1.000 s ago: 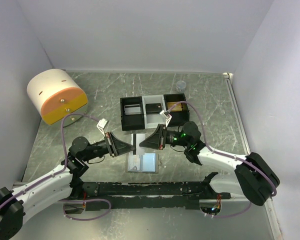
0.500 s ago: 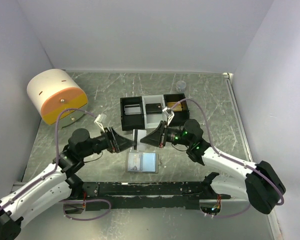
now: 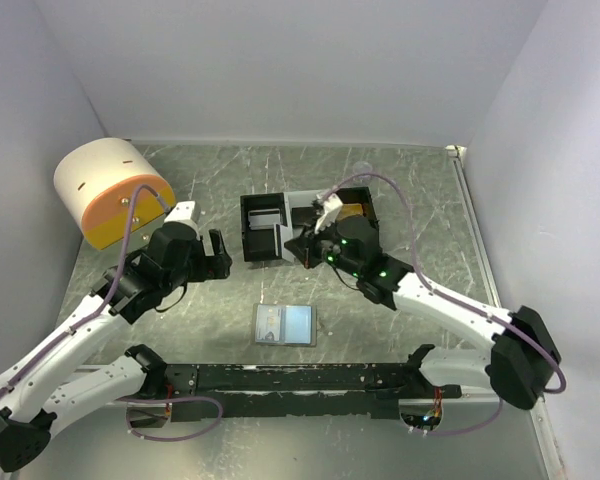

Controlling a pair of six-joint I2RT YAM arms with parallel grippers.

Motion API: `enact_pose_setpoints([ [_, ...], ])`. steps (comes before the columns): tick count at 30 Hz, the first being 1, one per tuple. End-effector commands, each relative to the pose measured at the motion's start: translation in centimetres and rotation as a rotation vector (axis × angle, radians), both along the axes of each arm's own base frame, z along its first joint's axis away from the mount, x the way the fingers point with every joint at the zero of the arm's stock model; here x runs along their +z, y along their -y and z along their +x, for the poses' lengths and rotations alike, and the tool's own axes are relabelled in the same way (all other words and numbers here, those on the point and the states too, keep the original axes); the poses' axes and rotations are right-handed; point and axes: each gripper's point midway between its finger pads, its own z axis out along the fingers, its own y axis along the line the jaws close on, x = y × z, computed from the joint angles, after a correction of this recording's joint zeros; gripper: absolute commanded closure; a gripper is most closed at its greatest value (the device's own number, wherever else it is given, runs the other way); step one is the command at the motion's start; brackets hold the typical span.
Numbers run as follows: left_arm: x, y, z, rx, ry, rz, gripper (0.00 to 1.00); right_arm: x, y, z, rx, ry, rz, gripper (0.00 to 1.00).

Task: Take the credit cards out of the card holder

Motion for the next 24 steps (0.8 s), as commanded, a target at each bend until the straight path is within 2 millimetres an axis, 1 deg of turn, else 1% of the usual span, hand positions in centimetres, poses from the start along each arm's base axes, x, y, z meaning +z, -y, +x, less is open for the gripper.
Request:
enact_pose_setpoints([
  [1, -0.3, -2.8, 1.8, 0.026, 0.050, 0.172, 0.00, -1.5, 0.2, 3.2, -0.095, 0.173, -0.272, 1.00],
  [3, -1.1, -3.2, 2.6, 0.025, 0.035, 0.166, 0.00, -1.8, -0.3, 4.3, -0.117, 0.218, -0.336, 1.00],
  [5, -1.6, -4.7, 3.0, 0.068, 0.013, 0.164, 0.00, -2.2, -1.1, 5.3, -0.105, 0.243, -0.383, 1.00],
  [7, -1.6, -6.2, 3.2, 0.121, 0.014, 0.153, 0.00, -3.0, -1.8, 6.2, -0.093, 0.242, -0.435, 1.00],
  [8, -1.2, -6.6, 3.2, 0.145, 0.031, 0.144, 0.00, -3.5, -1.9, 6.7, -0.098, 0.235, -0.467, 1.00],
  [9, -0.8, -6.7, 3.2, 0.155, 0.050, 0.134, 0.00, -3.1, -2.4, 7.5, -0.108, 0.244, -0.477, 1.00],
  [11, 0.4, -7.3, 3.2, 0.178, 0.104, 0.126, 0.00, -3.3, -2.9, 8.6, -0.117, 0.265, -0.509, 1.00],
  [14, 1.6, -8.7, 3.1, 0.245, 0.152, 0.147, 0.00, -3.7, -3.6, 10.2, -0.132, 0.296, -0.559, 1.00],
  [16, 2.0, -8.9, 3.0, 0.250, 0.170, 0.138, 0.00, -4.2, -4.1, 11.0, -0.127, 0.304, -0.601, 1.00],
  [20, 2.2, -7.8, 2.7, 0.194, 0.182, 0.101, 0.00, -5.2, -5.3, 12.3, -0.080, 0.337, -0.673, 1.00],
  [22, 2.3, -7.7, 2.7, 0.182, 0.187, 0.099, 0.00, -5.8, -5.4, 13.2, -0.082, 0.344, -0.725, 1.00],
  [24, 2.2, -7.6, 2.8, 0.175, 0.185, 0.103, 0.00, -7.0, -5.4, 14.0, -0.078, 0.354, -0.794, 1.00],
])
